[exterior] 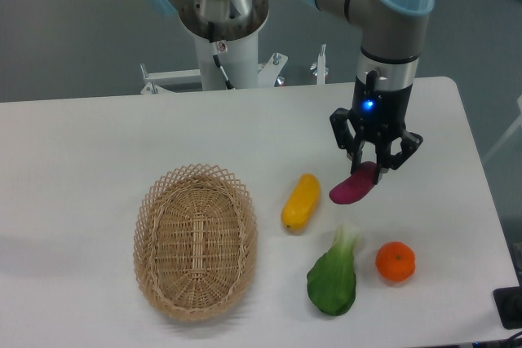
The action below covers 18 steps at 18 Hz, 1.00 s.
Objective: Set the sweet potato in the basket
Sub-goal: 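Lift the purple sweet potato with the gripper and carry it toward the basket, then move the held sweet potato over the wicker basket and lower it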
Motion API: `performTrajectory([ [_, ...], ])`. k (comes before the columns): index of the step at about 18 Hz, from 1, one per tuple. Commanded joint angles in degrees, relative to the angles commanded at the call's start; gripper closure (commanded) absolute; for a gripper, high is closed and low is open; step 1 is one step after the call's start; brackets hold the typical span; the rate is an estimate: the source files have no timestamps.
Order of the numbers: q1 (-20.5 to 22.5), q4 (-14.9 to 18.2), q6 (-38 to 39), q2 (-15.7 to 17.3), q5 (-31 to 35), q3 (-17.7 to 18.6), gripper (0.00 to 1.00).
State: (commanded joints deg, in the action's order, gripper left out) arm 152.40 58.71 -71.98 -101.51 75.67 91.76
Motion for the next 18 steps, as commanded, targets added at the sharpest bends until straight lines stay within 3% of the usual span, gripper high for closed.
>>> performTrajectory([
  [7,-1.84,0.17,5.17,1.49,0.35,1.14,0.63],
  [14,-9.83,-1.67,17.29,1.59,8.51,4.04,0.63],
  [18,-13.53,-6.49,23.45,0.53,9.23,6.23,0.63],
])
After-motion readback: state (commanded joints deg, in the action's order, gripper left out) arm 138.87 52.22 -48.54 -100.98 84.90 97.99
